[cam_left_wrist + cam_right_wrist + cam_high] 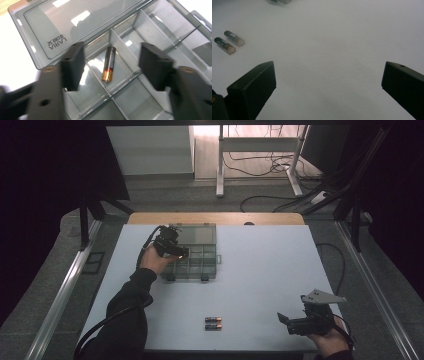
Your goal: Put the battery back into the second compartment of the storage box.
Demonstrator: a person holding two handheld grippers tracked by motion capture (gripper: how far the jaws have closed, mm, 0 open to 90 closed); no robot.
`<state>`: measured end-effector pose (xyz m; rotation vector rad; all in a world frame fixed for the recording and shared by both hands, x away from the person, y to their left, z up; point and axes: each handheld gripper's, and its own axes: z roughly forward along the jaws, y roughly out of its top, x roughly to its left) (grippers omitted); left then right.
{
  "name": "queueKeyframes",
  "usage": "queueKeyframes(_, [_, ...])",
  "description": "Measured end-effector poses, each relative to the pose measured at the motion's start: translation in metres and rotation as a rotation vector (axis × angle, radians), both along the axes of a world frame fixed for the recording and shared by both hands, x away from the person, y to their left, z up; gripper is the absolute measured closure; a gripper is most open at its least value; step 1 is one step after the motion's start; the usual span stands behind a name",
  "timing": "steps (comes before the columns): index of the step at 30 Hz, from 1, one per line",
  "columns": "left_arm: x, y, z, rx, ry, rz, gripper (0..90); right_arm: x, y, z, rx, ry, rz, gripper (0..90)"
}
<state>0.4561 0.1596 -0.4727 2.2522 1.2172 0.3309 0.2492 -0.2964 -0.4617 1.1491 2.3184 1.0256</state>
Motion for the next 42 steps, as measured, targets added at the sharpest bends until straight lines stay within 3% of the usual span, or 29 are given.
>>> queueKeyframes(2, [0.000, 0.001, 0.001, -0.005, 0.001, 0.000, 20.8, 0.000, 0.000, 0.000, 0.001, 0.000, 0.000, 0.0])
queueKeyframes(3, [-0.001, 0.002, 0.001, -0.027, 0.016, -0.003, 16.2, 0.000, 0.000, 0.000, -0.001, -0.001, 0.001, 0.0])
queueKeyframes(6, [-0.004, 0.005, 0.001, -0.055, 0.037, -0.033, 7.3, 0.000, 0.000, 0.000, -0.001, -0.001, 0.000, 0.0])
queueKeyframes(12, [-0.014, 0.007, 0.004, -0.082, 0.040, -0.091, 0.7, 0.000, 0.000, 0.000, -0.001, 0.000, 0.000, 0.0])
queueKeyframes(21, [-0.039, 0.005, 0.009, -0.091, 0.024, -0.177, 0.0, 0.000, 0.000, 0.000, -0.003, 0.001, 0.000, 0.0])
queueKeyframes(31, [-0.062, -0.002, 0.009, -0.103, 0.016, -0.221, 0.0, 0.000, 0.001, 0.000, -0.003, 0.000, 0.000, 0.0])
queueKeyframes(35, [-0.071, -0.005, 0.011, -0.086, -0.001, -0.230, 0.0, 0.000, 0.001, 0.000, -0.001, -0.002, 0.000, 0.0])
queueKeyframes(38, [-0.078, -0.007, 0.012, -0.090, -0.001, -0.243, 0.0, 0.000, 0.000, 0.000, 0.000, -0.005, 0.001, 0.0])
queueKeyframes(42, [-0.090, -0.010, 0.013, -0.065, 0.006, -0.272, 0.0, -0.001, 0.000, 0.000, 0.000, -0.009, 0.003, 0.0])
